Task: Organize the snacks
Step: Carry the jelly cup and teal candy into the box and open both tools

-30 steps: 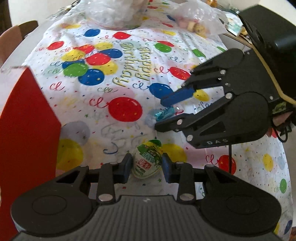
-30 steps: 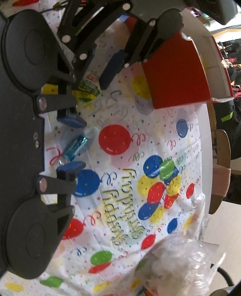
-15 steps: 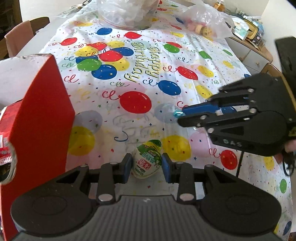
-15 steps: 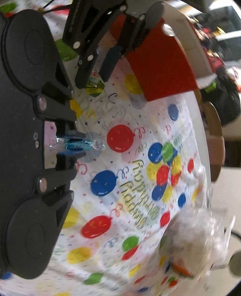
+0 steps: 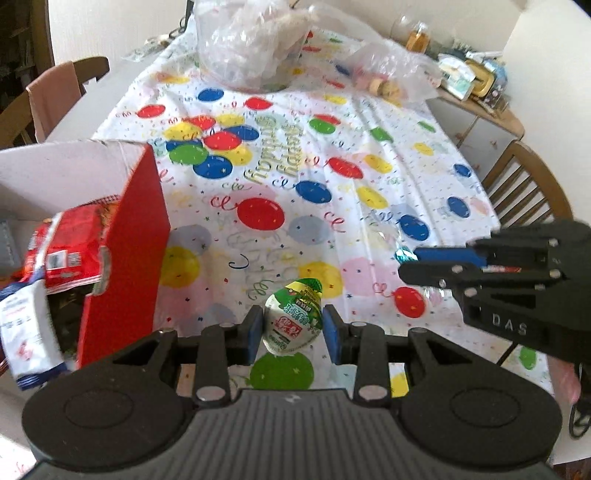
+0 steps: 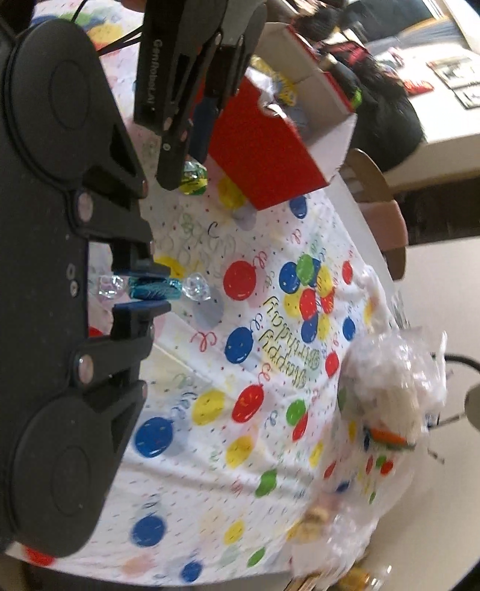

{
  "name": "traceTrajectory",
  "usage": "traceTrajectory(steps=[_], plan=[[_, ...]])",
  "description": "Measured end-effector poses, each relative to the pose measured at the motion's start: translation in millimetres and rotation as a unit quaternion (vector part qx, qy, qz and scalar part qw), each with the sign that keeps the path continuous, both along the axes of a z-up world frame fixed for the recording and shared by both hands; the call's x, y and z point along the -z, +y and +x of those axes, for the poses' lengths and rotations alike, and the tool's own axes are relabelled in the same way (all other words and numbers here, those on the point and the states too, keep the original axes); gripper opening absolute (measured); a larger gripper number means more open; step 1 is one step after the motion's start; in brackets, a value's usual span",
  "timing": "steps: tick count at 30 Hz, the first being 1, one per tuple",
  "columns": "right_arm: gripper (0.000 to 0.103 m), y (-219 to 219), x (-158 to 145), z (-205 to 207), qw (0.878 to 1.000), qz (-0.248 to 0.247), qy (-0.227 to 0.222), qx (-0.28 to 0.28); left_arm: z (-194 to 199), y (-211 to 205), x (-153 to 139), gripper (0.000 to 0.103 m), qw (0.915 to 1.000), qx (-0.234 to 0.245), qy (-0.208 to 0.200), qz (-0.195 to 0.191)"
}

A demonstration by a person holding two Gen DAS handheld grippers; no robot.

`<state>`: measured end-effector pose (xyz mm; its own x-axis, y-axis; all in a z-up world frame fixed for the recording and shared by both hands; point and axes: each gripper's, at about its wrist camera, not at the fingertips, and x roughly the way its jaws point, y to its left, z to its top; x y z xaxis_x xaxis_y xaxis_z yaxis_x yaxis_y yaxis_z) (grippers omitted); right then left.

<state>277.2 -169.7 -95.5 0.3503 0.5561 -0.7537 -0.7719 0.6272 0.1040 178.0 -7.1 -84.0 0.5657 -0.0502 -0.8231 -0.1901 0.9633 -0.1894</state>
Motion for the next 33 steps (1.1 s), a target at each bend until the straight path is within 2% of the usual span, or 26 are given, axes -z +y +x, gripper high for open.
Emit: traceTrajectory(steps=[8, 14, 20, 33], plan=[[0.011, -1.4, -31.2, -47.3, 0.998, 0.020, 0.010, 0.065, -38.0, 9.9, -35.2, 0.034, 0.9997, -0.009, -0.022, -0.006], [0.011, 14.6, -47.3, -78.7, 0.994, 0.031, 0.025, 0.099, -64.5, 34.9, -54.2, 0.034, 0.9993, -0.019, -0.031, -0.012], [0.011, 44.2, -56.3, -101.0, 0.991, 0.047, 0.038, 0.123, -85.7, 74.1, -66.0, 0.034, 0.9988, -0.034, -0.034, -0.008], [0.011, 135.7, -62.7, -129.2, 0.990, 0.055, 0.039, 0.125, -117.3, 172.0, -73.4, 0.034, 0.9969, -0.066, -0.043, 0.005]])
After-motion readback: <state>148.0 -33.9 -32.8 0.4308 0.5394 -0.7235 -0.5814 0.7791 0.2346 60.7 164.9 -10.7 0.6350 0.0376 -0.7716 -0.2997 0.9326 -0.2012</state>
